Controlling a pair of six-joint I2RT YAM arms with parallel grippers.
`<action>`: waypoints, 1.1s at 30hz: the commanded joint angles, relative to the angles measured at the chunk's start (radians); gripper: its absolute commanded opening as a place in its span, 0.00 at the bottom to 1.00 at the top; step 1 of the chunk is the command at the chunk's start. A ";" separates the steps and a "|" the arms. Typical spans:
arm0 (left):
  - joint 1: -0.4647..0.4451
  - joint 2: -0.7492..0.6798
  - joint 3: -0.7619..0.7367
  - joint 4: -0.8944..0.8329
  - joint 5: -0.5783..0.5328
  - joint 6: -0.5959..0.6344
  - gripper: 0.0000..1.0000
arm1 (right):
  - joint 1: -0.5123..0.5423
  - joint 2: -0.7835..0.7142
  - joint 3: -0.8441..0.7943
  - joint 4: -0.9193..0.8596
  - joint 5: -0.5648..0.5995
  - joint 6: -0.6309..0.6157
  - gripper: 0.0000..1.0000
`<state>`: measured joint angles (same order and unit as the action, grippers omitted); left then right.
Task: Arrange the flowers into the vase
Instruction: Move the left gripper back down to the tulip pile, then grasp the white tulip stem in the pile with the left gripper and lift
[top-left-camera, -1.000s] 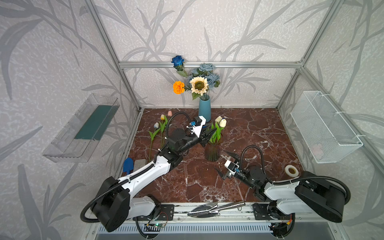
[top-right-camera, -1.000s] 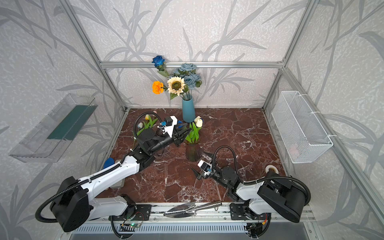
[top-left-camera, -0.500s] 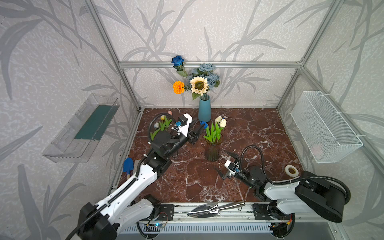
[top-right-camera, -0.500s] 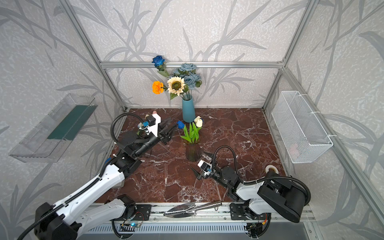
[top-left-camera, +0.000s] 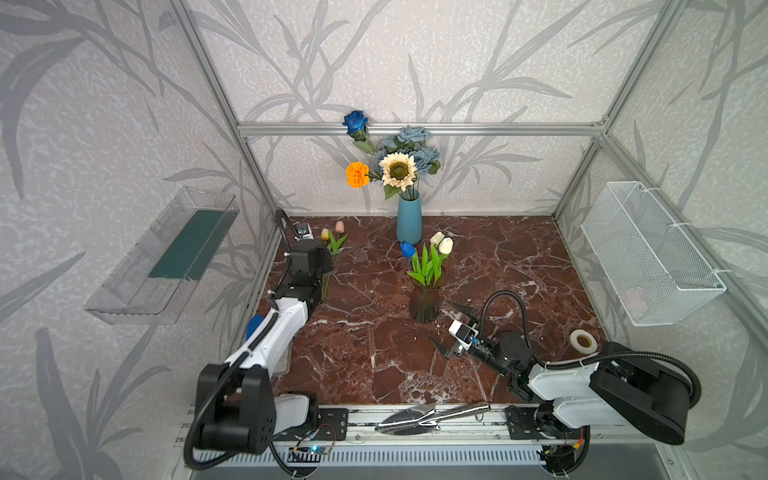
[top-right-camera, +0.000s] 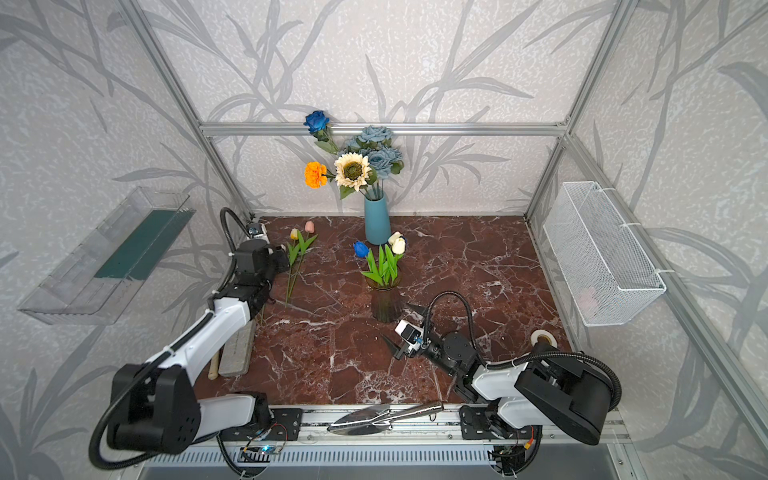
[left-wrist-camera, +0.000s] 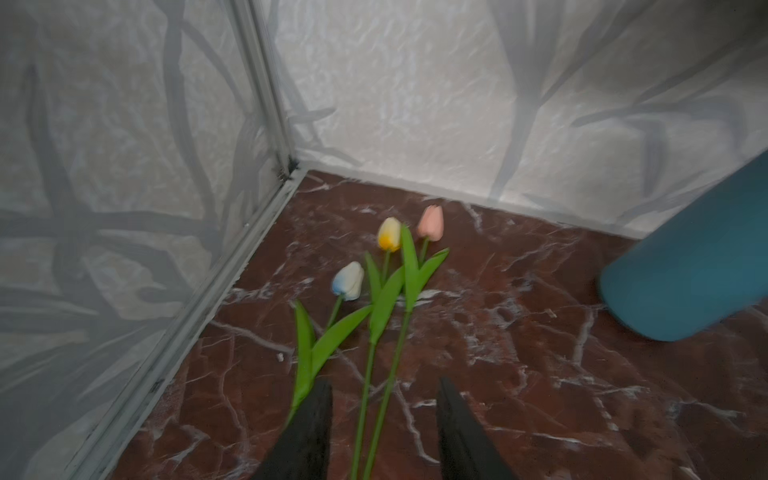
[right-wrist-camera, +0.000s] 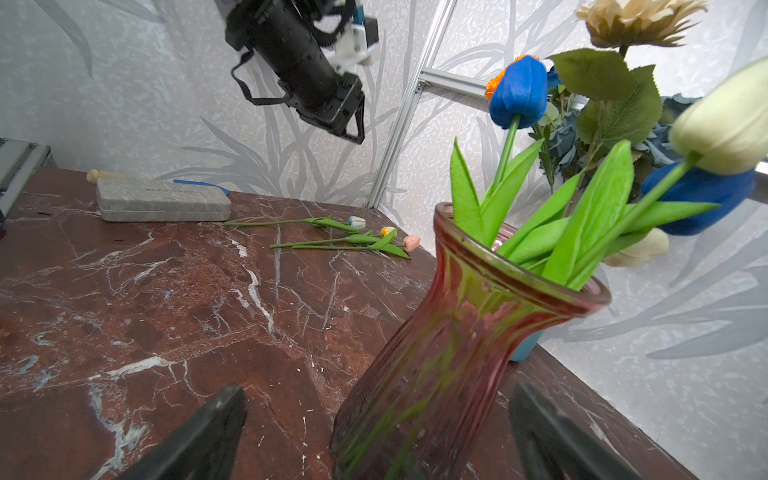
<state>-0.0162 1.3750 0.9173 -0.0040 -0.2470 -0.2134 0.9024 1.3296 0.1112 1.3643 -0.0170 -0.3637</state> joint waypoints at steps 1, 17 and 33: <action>0.052 0.151 0.199 -0.344 -0.100 -0.032 0.39 | 0.009 -0.006 0.019 0.043 -0.003 0.005 0.99; 0.190 0.613 0.600 -0.754 0.080 0.068 0.51 | 0.016 -0.019 0.030 0.001 -0.011 -0.015 0.99; 0.190 0.743 0.631 -0.774 0.103 0.114 0.40 | 0.025 0.013 0.026 0.043 -0.005 -0.021 0.99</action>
<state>0.1726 2.0964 1.5444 -0.7338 -0.1513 -0.1150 0.9184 1.3476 0.1177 1.3640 -0.0265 -0.3733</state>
